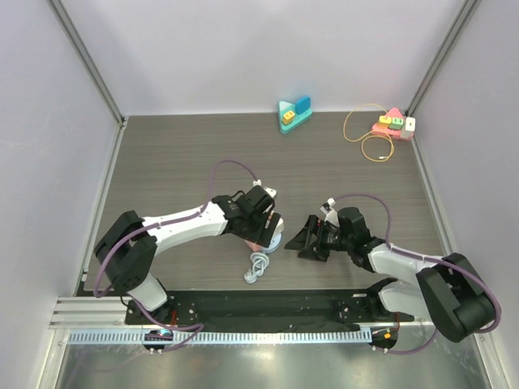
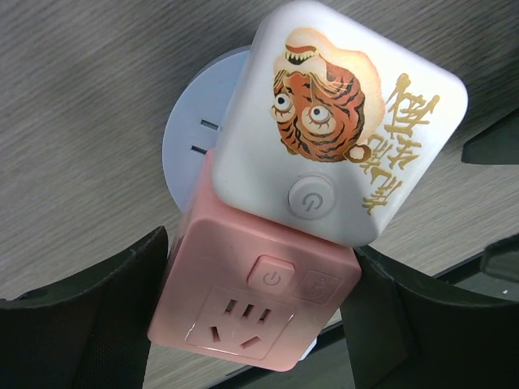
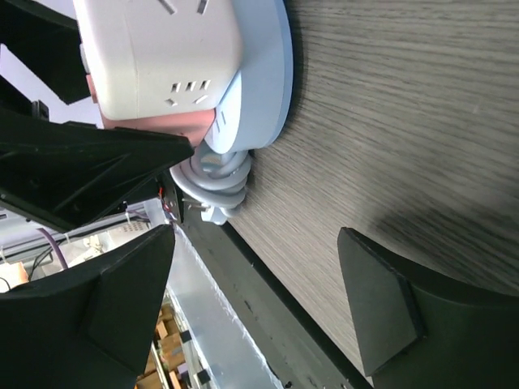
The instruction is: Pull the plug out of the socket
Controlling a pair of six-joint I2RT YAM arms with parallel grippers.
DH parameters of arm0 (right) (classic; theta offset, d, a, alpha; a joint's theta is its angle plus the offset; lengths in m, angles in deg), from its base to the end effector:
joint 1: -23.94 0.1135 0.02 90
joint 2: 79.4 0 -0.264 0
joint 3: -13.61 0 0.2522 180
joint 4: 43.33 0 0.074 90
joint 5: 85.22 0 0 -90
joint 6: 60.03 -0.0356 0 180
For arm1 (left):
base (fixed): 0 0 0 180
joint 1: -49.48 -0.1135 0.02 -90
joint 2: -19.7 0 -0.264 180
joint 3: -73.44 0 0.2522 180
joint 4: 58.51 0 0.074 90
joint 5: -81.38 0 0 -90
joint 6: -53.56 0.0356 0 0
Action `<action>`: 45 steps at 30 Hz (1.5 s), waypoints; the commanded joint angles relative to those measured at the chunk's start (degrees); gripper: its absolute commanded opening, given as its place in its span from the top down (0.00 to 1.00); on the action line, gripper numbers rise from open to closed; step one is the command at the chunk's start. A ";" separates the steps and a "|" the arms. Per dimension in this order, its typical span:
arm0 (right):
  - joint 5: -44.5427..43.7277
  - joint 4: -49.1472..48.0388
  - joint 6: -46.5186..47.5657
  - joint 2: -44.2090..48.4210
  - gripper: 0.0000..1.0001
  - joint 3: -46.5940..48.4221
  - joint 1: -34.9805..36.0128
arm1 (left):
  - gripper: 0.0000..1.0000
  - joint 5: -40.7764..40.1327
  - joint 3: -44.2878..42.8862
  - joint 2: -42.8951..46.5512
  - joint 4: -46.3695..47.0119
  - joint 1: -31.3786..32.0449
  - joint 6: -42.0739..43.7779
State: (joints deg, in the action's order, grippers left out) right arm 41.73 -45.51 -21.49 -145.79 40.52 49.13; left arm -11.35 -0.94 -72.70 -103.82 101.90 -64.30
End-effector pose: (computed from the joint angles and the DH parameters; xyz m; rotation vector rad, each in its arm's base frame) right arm 0.1632 0.1004 0.1330 0.1610 2.4640 1.3868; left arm 0.1965 -0.2526 0.2013 0.5660 2.6729 -0.3677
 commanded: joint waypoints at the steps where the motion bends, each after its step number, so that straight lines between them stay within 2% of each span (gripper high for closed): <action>1: 0.58 -5.76 -1.18 -1.81 0.14 -0.31 0.65 | 0.51 2.46 1.55 3.71 2.11 0.22 -5.10; 5: 0.67 -8.49 -1.54 -5.06 0.23 0.29 1.26 | 0.55 3.69 2.88 5.21 3.51 0.22 -6.60; 9: -0.47 -10.59 -3.55 -7.08 0.24 1.09 3.81 | 0.64 3.69 3.67 6.44 3.34 0.22 -7.12; 13: -4.69 -12.88 -6.19 -8.84 0.24 1.97 7.94 | 0.79 3.51 3.23 7.50 3.78 0.22 -7.12; 19: -11.72 -19.12 -11.64 -10.07 0.24 1.01 11.72 | 0.91 5.62 3.75 8.55 6.32 0.22 -9.40; 23: -14.71 -20.35 -12.43 -10.78 0.26 -0.14 11.64 | 0.94 6.41 6.48 10.83 8.70 0.22 -10.99; 29: -15.77 -23.07 -13.48 -12.53 0.41 -0.67 11.81 | 0.99 8.08 8.94 14.96 10.80 0.22 -11.96; 34: -13.49 -27.12 -14.19 -15.25 0.41 -0.05 12.34 | 1.00 9.66 11.40 16.11 13.88 0.22 -13.80; 44: -13.13 -32.48 -15.69 -18.86 0.42 -0.14 14.62 | 1.00 10.37 10.52 14.27 16.08 0.22 -14.86; 45: -13.30 -32.66 -15.69 -19.30 0.42 -0.31 14.62 | 0.94 10.37 10.44 13.74 15.91 0.22 -14.86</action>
State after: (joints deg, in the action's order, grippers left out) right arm 28.53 -72.24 -36.49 -164.32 40.06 62.97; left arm -4.11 11.51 -59.48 -95.27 101.84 -77.41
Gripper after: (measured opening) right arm 0.581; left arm 0.681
